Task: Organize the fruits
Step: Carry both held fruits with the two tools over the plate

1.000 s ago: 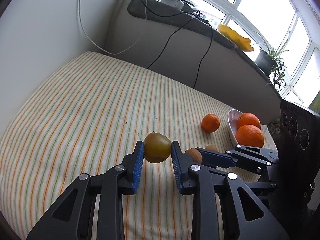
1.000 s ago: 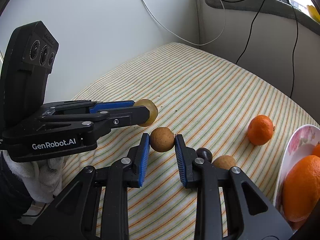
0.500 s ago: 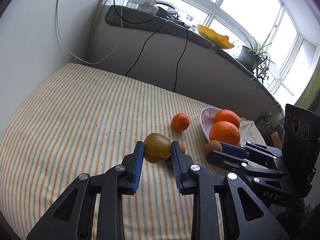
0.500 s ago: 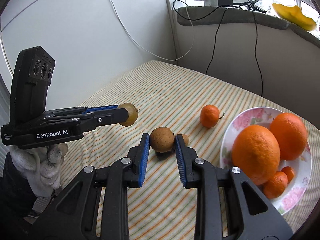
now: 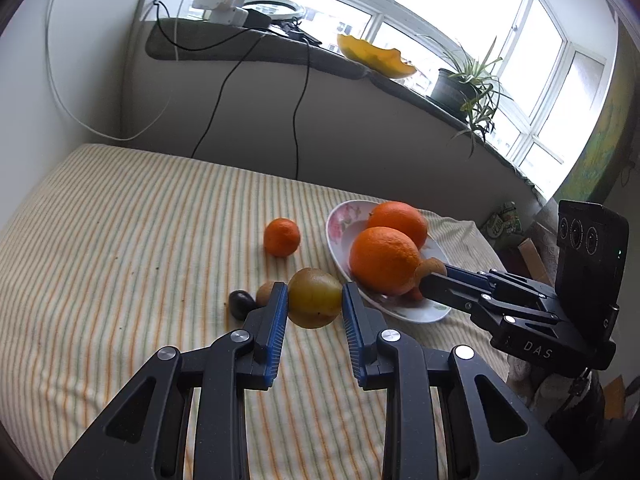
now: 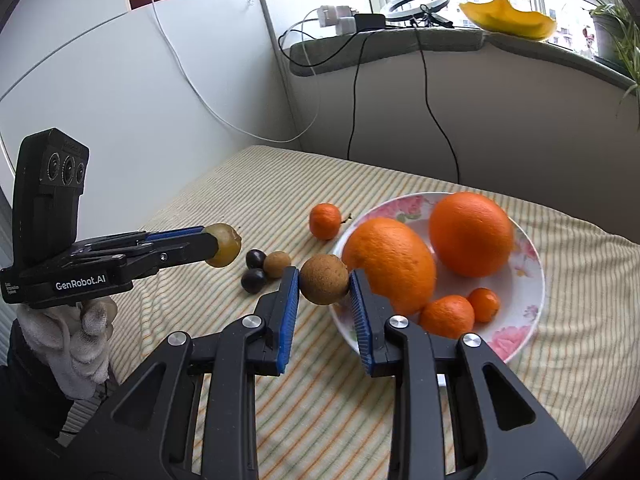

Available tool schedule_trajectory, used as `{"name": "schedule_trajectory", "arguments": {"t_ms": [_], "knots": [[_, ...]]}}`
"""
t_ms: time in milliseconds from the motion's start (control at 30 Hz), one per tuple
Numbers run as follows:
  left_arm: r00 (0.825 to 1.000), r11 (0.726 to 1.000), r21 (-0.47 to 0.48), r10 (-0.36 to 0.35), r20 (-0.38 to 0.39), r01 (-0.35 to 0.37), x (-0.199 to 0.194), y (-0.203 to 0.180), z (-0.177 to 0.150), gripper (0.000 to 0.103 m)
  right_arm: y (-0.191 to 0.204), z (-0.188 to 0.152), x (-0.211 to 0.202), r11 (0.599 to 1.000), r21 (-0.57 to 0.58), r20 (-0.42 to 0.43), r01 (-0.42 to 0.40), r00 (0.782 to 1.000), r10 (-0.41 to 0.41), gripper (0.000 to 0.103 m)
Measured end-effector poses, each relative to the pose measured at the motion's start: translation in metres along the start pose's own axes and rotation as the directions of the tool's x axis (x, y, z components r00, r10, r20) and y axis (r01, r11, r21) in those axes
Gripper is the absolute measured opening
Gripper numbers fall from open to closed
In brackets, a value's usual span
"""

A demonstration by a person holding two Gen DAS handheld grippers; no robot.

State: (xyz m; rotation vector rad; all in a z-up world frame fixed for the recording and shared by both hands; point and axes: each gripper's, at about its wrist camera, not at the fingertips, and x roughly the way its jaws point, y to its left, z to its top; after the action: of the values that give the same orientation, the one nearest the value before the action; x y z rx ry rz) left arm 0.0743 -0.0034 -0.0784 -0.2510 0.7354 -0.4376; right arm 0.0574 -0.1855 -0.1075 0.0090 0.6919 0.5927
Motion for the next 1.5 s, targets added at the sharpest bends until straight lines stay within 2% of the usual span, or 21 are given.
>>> {"name": "schedule_trajectory", "arguments": {"t_ms": [333, 467, 600, 967, 1433, 1467, 1500], "knots": [[0.997, 0.996, 0.062, -0.062, -0.036, 0.064, 0.019, -0.038, 0.001, 0.025, -0.043, -0.004, -0.018, 0.994, 0.077, 0.018, 0.079, 0.997, -0.081, 0.027], [0.995, 0.992, 0.091, -0.089, -0.039, 0.093, 0.024, -0.054, 0.004, 0.021, -0.060, -0.005, -0.020, 0.989, 0.107, 0.022, 0.102, 0.994, -0.105, 0.027], [0.995, 0.987, 0.134, -0.090, -0.032, 0.093, 0.029, -0.070, 0.005, 0.020, -0.072, -0.009, -0.021, 0.985, 0.129, 0.021, 0.114, 0.993, -0.118, 0.027], [0.994, 0.979, 0.179, -0.086, -0.065, 0.097, 0.046, -0.089, 0.004, 0.020, -0.091, -0.017, -0.013, 0.979, 0.161, 0.008, 0.126, 0.992, -0.129, 0.027], [0.994, 0.976, 0.195, -0.080, -0.077, 0.094, 0.050, -0.092, 0.001, 0.020, -0.092, -0.011, -0.002, 0.979, 0.139, -0.003, 0.146, 0.989, -0.147, 0.027], [0.994, 0.976, 0.197, -0.079, -0.077, 0.093, 0.050, -0.093, 0.001, 0.021, -0.092, -0.011, -0.002, 0.979, 0.139, -0.002, 0.150, 0.989, -0.151, 0.031], [0.994, 0.975, 0.201, -0.077, -0.077, 0.091, 0.050, -0.093, 0.000, 0.025, -0.092, -0.011, -0.003, 0.978, 0.139, 0.001, 0.153, 0.988, -0.155, 0.042]]}}
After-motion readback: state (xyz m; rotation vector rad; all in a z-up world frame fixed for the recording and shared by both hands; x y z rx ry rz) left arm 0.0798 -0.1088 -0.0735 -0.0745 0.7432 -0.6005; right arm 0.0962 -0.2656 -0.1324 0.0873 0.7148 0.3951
